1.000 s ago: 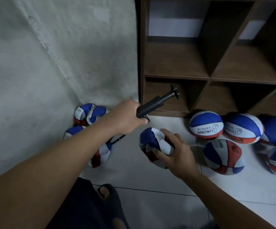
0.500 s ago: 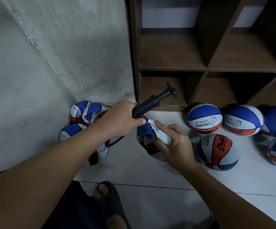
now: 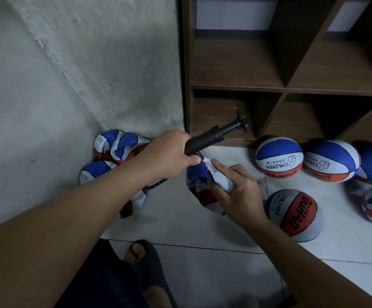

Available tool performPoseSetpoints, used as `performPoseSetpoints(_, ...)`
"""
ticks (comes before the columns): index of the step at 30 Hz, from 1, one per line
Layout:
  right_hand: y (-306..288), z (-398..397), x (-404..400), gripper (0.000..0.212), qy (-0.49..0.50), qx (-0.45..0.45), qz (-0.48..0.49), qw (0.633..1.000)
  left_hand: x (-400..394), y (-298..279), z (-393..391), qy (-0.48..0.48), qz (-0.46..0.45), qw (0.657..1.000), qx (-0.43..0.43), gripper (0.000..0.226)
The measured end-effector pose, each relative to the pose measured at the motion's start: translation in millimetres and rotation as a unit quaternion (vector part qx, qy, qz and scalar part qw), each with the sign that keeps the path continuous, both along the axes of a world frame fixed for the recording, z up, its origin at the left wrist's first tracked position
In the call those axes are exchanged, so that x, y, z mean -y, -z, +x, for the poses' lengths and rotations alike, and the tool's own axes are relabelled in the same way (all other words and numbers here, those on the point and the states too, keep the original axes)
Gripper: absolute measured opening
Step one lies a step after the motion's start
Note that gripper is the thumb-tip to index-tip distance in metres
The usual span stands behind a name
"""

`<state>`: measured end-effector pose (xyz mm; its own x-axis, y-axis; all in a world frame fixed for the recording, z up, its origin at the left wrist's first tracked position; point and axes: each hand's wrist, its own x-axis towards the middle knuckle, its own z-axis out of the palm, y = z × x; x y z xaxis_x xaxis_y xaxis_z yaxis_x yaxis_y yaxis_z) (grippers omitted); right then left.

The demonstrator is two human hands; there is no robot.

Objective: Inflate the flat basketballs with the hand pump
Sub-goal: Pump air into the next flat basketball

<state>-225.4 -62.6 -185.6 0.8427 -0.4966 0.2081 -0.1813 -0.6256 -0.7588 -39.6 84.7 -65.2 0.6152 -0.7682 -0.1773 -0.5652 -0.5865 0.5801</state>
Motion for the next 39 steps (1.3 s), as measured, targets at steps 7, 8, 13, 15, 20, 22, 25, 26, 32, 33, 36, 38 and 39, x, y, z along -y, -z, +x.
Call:
performPoseSetpoints(7, -1, -1, 1, 0.059, 0.000, -0.002, -0.008, 1.000, 1, 0, -2, 0.005, -0.002, 1.000, 0.000, 0.017)
performPoseSetpoints(8, -1, -1, 1, 0.059, 0.001, -0.004, -0.011, 1.000, 2, 0, -3, 0.004, -0.003, 1.000, -0.001, 0.017)
performPoseSetpoints(13, -5, -2, 1, 0.055, -0.001, -0.006, -0.011, 1.000, 2, 1, -8, -0.011, -0.017, 1.000, -0.004, 0.028)
performPoseSetpoints(15, -5, -1, 2, 0.054, -0.003, -0.004, -0.001, 1.000, 3, 1, -8, -0.014, -0.018, 1.000, -0.010, 0.025)
performPoseSetpoints(20, -6, 2, 1, 0.052, 0.004, 0.000, 0.071, 0.997, 2, -1, -2, -0.024, -0.016, 0.999, -0.027, 0.023)
performPoseSetpoints(22, -8, 3, 2, 0.052, 0.002, 0.002, 0.082, 0.997, 0, -2, -1, -0.031, -0.023, 0.998, -0.040, 0.020)
performPoseSetpoints(25, -12, 3, 4, 0.052, -0.006, 0.001, 0.085, 0.996, -1, -5, -1, -0.032, -0.026, 0.998, -0.051, 0.019)
performPoseSetpoints(26, -12, 3, 5, 0.052, -0.008, 0.000, 0.087, 0.996, -1, -5, 0, -0.030, -0.028, 0.998, -0.054, 0.018)
performPoseSetpoints(32, -12, 2, 4, 0.051, -0.014, -0.003, 0.088, 0.996, 0, -4, -1, -0.031, -0.025, 0.998, -0.056, 0.024)
performPoseSetpoints(33, -12, 2, 4, 0.051, -0.012, -0.004, 0.086, 0.996, 0, -4, -2, -0.029, -0.025, 0.998, -0.047, 0.024)
performPoseSetpoints(36, -13, 2, 5, 0.052, -0.009, -0.008, 0.083, 0.996, 2, -4, -5, -0.015, -0.020, 1.000, -0.002, 0.020)
performPoseSetpoints(38, -14, 3, 4, 0.051, -0.008, -0.011, 0.086, 0.996, 3, -4, -7, -0.002, -0.016, 1.000, 0.014, 0.015)
performPoseSetpoints(39, -14, 4, 4, 0.050, -0.008, -0.012, 0.085, 0.996, 3, -4, -9, 0.006, -0.013, 1.000, 0.022, 0.014)
